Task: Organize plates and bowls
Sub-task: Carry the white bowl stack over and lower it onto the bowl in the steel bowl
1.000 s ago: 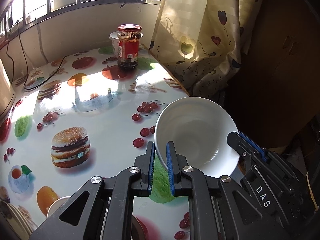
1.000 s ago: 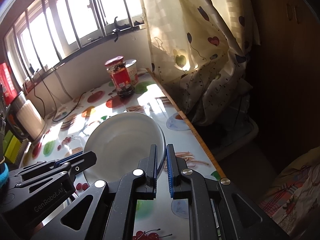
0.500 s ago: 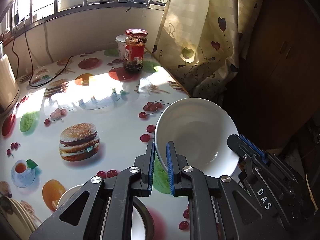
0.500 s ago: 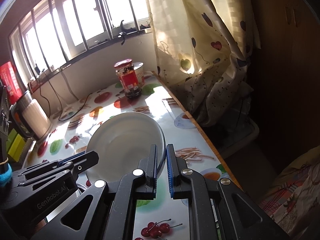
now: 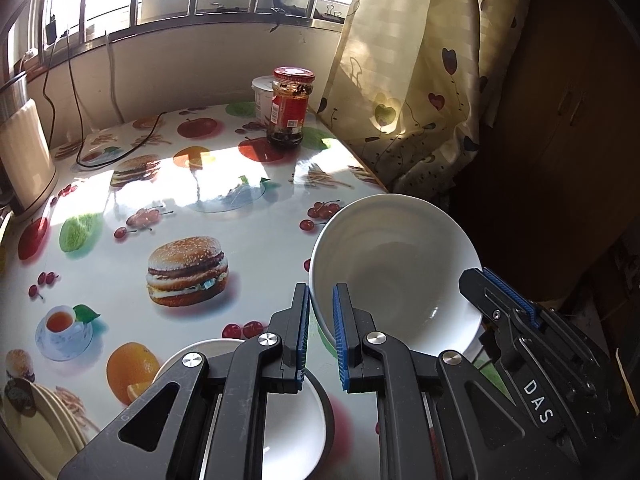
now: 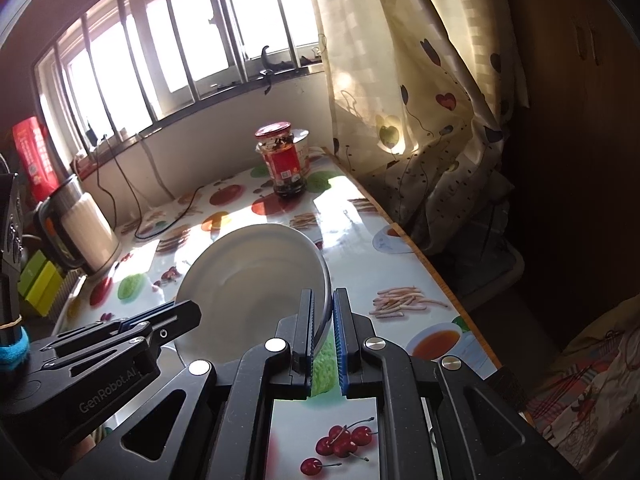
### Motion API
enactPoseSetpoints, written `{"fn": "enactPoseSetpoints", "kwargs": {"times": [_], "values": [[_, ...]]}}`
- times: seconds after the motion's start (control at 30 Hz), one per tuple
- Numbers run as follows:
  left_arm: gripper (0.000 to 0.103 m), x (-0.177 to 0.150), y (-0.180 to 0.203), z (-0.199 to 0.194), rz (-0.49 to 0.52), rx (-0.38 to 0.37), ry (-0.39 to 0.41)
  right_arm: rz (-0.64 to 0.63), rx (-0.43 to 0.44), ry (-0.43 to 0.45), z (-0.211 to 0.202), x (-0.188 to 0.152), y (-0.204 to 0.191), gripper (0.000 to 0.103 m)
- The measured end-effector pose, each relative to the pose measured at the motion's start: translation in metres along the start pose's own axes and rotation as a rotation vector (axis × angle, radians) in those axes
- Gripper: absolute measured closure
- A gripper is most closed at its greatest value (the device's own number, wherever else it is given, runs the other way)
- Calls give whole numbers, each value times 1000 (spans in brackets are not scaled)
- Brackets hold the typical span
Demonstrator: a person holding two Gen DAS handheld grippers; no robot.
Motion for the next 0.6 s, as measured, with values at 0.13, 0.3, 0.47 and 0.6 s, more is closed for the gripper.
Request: {"fn": "enactPoseSetpoints", "kwargs": {"times": [0.13,0.3,0.47,0.6], "values": [[91,-5,-6,-8,-6,3,6,-4,10,6,-6,-4,-8,93],[91,-11,-14,-16,-16,8,14,-14,19,7,-11,-9,-18,93],[91,-16,-21,-25,-24,10,26,-23,30,10,-17,-14,-27,93],[91,-20,-27,-31,-30,17,32,-32,40,9,-20,-18,-33,93]]}}
Point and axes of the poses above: each gripper's, at about its wrist camera, not at the fingertips, and z roughly the way its jaws point, y to its right, x to its top, the point moved 5 cm from there along z, roughly the way its jaws point, and after that the axes turned 2 degrees about -y, right-handed, at the moved point
